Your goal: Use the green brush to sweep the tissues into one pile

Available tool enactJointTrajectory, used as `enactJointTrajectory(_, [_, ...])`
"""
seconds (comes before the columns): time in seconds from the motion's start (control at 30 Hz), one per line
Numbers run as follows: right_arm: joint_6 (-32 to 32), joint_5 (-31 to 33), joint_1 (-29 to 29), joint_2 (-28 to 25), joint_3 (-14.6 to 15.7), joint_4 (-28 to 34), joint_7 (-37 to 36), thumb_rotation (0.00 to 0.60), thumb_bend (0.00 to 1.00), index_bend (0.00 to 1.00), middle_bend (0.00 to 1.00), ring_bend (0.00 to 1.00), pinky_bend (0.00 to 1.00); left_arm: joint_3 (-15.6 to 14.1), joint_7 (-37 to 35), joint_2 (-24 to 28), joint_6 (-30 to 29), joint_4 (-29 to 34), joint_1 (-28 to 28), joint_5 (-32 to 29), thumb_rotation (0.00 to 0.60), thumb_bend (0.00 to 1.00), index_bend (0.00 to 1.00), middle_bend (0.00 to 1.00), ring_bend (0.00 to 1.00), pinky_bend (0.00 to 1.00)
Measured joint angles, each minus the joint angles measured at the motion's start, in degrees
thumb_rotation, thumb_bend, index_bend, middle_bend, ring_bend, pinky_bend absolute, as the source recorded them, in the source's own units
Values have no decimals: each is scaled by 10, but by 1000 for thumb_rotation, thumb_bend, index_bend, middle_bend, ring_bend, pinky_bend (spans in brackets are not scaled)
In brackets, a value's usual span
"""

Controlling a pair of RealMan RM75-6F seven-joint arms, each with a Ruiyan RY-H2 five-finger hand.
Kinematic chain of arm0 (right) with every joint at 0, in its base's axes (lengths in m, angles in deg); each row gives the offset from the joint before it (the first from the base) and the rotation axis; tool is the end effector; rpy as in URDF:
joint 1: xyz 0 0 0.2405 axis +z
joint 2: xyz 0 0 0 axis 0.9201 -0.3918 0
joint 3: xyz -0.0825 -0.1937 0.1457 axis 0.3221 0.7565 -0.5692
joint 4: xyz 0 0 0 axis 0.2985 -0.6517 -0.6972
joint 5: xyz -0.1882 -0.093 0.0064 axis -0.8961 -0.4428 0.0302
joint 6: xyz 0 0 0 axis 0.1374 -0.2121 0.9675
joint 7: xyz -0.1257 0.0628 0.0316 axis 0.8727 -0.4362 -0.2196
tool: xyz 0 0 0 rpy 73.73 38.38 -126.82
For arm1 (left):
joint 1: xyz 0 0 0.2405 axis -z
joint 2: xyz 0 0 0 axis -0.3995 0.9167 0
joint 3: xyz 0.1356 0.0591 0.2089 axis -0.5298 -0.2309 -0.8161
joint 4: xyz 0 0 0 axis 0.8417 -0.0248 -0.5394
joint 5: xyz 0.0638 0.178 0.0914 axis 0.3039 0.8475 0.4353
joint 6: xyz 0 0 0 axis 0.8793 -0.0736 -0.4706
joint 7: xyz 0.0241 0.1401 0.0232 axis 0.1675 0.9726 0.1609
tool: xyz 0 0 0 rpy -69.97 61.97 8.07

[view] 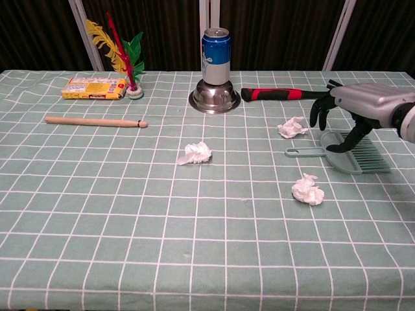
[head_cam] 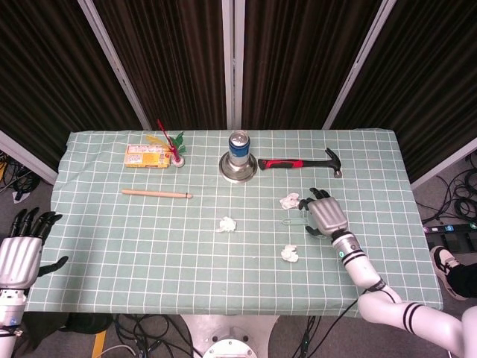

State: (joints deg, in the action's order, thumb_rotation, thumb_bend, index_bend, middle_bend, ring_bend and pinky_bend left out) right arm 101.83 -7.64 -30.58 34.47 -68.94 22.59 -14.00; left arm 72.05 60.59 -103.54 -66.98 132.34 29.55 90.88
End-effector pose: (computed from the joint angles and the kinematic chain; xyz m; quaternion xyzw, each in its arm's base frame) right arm -0.2216 -0.3507 -0.0139 0.7493 -0.3772 0.2911 0.4599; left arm -0.3164 0.1890 0.1464 -0.6092 -0.3463 -0.3687 0.6107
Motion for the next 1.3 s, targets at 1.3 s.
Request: enactJointTrajectory(1.3, [27,2,32,60,25,-63,55,600,294,604,593,211,172,-3,-15,-8,-6,-14,-5,3,600,0,185,168,63,60])
